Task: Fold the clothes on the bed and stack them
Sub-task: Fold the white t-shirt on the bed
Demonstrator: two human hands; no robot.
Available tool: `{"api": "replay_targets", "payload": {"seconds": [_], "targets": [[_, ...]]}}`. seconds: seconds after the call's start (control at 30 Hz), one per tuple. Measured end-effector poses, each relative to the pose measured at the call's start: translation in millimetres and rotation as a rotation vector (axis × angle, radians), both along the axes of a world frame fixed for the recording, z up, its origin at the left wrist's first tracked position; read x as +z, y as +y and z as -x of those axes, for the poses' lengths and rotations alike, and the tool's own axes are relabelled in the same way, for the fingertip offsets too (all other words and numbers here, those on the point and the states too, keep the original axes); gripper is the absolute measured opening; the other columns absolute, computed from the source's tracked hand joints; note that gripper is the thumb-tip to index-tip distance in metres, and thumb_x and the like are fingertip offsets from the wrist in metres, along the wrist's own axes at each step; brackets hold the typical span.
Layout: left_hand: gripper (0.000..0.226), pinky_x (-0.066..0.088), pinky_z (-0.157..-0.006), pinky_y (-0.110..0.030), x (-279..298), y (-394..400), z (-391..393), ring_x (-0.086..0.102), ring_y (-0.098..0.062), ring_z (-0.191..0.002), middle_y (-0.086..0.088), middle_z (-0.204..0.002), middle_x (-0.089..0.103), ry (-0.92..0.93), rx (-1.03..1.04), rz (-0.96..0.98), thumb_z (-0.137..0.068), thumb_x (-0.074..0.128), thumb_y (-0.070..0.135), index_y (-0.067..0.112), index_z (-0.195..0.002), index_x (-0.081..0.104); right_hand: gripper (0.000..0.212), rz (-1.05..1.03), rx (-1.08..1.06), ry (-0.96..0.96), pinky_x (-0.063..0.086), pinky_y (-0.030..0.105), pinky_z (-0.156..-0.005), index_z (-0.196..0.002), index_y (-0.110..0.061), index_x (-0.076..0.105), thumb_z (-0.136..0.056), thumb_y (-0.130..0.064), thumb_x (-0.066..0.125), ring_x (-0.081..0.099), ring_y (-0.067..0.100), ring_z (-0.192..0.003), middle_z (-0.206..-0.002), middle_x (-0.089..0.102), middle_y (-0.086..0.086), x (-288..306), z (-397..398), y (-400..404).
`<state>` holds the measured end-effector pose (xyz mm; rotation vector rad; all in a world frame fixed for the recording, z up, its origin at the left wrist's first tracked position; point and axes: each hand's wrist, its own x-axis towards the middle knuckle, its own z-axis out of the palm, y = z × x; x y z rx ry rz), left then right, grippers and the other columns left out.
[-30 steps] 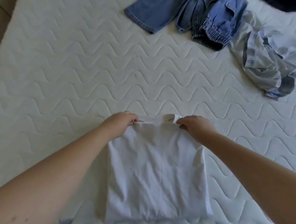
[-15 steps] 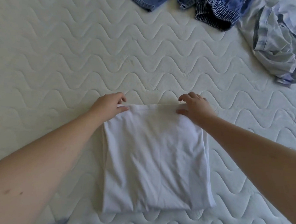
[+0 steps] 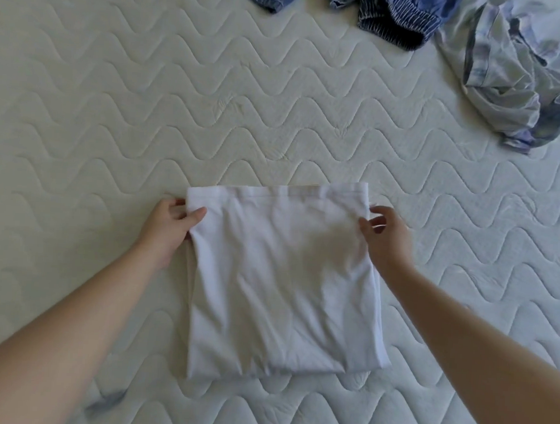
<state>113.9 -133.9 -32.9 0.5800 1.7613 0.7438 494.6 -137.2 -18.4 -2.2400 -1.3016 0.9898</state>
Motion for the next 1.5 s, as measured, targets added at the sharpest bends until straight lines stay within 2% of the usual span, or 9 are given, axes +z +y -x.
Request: {"api": "replay_targets", "payload": {"seconds": [0.13,0.27,0.43,0.6,0.83,1.03,1.27,1.4,1.5], "targets": [[0.041,0.053,-0.067,-0.020,-1.0,-39.0,-4.7,0.069,-0.003,-0.081,0.004,-0.099,0.069,-0.002,-0.021,0.050,-0.086,0.072,0.014,0.013,-0.120,0.050,0.031,0.150,-0.001,0.024,0.042,0.021,-0.058,-0.117,-0.023,0.058,-0.091,-0.037,0.065,0.061,0.005,-0.082,-0.088,0.060,-0.016,-5.1,-0.1,-21.5],[0.031,0.051,-0.079,-0.031,1.3,-54.0,-4.3,0.064,-0.017,-0.090,-0.008,-0.107,0.066,-0.010,-0.118,0.136,-0.089,0.068,0.007,0.008,-0.117,0.054,0.046,0.260,0.035,-0.187,0.049,0.042,-0.091,-0.125,-0.021,0.053,-0.088,-0.045,0.064,0.059,0.023,-0.109,-0.110,0.063,-0.004,-6.1,-1.4,-23.2],[0.005,0.052,-0.072,-0.032,3.2,-64.1,-7.3,0.063,-0.023,-0.078,-0.020,-0.105,0.066,0.085,-0.220,0.171,-0.094,0.060,0.007,0.009,-0.090,0.060,0.027,0.332,-0.001,0.005,0.039,0.024,-0.055,-0.101,-0.021,0.061,-0.086,-0.043,0.067,0.060,0.012,-0.076,-0.082,0.060,-0.011,-6.6,-2.6,-23.3],[0.017,0.057,-0.078,-0.052,-0.6,-74.6,-4.6,0.066,-0.033,-0.078,-0.019,-0.094,0.070,0.253,-0.158,0.133,-0.089,0.070,0.015,0.012,-0.082,0.055,0.017,0.261,-0.016,0.016,0.040,0.025,-0.056,-0.093,-0.020,0.065,-0.088,-0.037,0.067,0.058,0.013,-0.073,-0.079,0.062,-0.010,-10.9,-9.8,-26.0],[0.026,0.052,-0.077,-0.034,-5.0,-70.0,-14.0,0.068,-0.023,-0.087,-0.005,-0.099,0.071,0.342,-0.138,0.050,-0.082,0.077,0.024,0.014,-0.099,0.061,0.018,0.153,-0.078,0.108,0.042,0.022,-0.058,-0.106,-0.032,0.060,-0.089,-0.032,0.063,0.060,0.005,-0.076,-0.087,0.063,-0.018,-8.0,-7.3,-15.6],[0.039,0.050,-0.098,-0.043,0.6,-31.5,-24.8,0.064,-0.027,-0.106,-0.011,-0.120,0.066,0.200,0.044,-0.002,-0.090,0.067,0.015,0.006,-0.126,0.054,0.035,0.145,-0.129,0.279,0.045,0.016,-0.057,-0.093,-0.033,0.068,-0.085,-0.009,0.044,0.061,0.002,-0.072,-0.085,0.069,-0.013,-0.3,1.8,7.3],[0.049,0.040,-0.099,-0.035,30.3,6.3,-53.9,0.053,-0.032,-0.113,-0.019,-0.125,0.052,0.747,-0.267,-0.317,-0.084,0.070,0.013,0.006,-0.129,0.052,0.028,0.104,-0.017,0.152,0.042,0.022,-0.065,-0.098,-0.030,0.071,-0.091,-0.015,0.050,0.060,0.009,-0.078,-0.082,0.067,-0.016,-2.8,-10.7,14.1],[0.040,0.039,-0.101,-0.035,41.1,21.2,-109.4,0.053,-0.030,-0.115,-0.015,-0.122,0.056,0.641,-0.640,-0.424,-0.087,0.065,0.008,0.005,-0.126,0.057,0.024,0.137,-0.091,0.245,0.044,0.023,-0.063,-0.108,-0.029,0.071,-0.091,-0.030,0.053,0.064,0.009,-0.077,-0.087,0.070,-0.014,-2.7,-7.5,15.9],[0.021,0.044,-0.090,-0.035,40.7,32.4,-164.2,0.058,-0.027,-0.103,-0.010,-0.109,0.060,0.559,-0.834,-0.432,-0.093,0.059,0.016,0.008,-0.113,0.063,0.034,0.124,-0.037,0.272,0.051,0.026,-0.071,-0.110,-0.031,0.070,-0.087,-0.016,0.049,0.065,0.008,-0.082,-0.094,0.071,-0.013,-1.6,-2.1,10.6]]}}
